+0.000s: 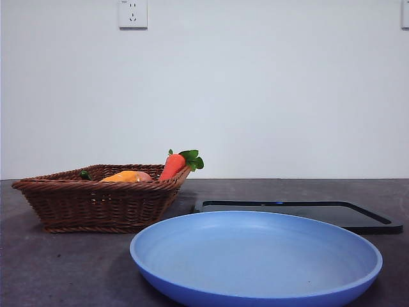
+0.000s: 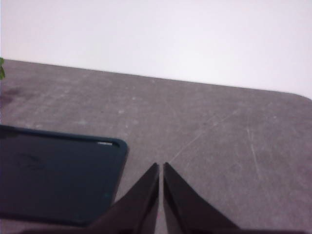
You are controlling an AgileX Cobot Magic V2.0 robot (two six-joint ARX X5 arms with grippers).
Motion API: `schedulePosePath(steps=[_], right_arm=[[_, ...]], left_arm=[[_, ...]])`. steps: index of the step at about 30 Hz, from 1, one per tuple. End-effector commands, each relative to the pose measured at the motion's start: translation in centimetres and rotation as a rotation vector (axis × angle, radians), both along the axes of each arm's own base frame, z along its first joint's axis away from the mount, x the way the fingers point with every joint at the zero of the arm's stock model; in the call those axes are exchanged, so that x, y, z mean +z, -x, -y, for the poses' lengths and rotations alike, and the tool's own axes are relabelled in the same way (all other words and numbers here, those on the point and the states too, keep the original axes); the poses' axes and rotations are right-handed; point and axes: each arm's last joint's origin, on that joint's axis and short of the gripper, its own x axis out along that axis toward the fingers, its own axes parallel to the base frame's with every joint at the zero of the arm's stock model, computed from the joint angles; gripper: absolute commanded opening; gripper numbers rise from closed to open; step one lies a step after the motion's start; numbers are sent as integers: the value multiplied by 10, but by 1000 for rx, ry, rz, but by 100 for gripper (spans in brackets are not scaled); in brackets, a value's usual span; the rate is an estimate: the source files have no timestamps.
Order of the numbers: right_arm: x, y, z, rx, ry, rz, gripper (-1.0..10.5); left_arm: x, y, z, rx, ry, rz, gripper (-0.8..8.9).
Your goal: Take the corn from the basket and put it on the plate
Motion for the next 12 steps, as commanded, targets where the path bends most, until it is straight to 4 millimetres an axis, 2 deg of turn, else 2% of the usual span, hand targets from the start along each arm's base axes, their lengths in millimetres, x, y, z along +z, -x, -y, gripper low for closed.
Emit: schedulePosePath(steps=[1,12], right_arm=[[3,0,0,-1,-32,43,2],[3,0,0,12,-322,26,2]], left_arm=[[-7,-1,0,7,73,-40,8],[-6,0,0,20,164,-55,8]])
